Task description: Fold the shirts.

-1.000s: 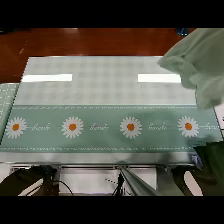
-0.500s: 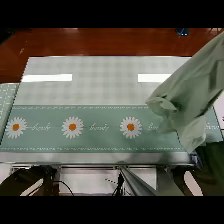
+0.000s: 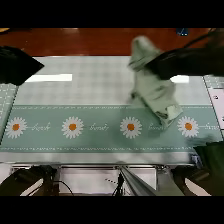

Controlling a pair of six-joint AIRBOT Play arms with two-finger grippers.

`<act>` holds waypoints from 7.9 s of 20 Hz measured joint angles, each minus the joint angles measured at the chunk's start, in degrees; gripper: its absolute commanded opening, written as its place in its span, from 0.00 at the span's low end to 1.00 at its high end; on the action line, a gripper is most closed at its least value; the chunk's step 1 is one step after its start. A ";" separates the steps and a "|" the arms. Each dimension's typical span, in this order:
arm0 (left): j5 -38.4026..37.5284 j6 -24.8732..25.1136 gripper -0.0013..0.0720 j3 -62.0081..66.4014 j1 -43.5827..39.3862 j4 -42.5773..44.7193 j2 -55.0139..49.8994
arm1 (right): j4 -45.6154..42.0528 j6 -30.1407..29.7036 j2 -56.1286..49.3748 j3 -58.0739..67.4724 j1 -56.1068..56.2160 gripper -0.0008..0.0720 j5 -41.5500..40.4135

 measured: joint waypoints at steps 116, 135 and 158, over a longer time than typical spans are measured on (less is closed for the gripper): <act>6.40 14.25 0.05 -38.66 25.24 -39.69 4.81 | -7.04 0.48 -12.09 16.90 -26.86 0.04 -4.74; 16.87 21.35 0.63 -38.66 27.85 -39.82 -26.73 | -3.45 3.21 -37.03 16.90 -24.52 0.04 -8.81; 26.73 19.08 0.77 -62.62 15.26 -35.58 -13.46 | -10.95 0.09 -33.51 16.90 -24.52 0.05 0.55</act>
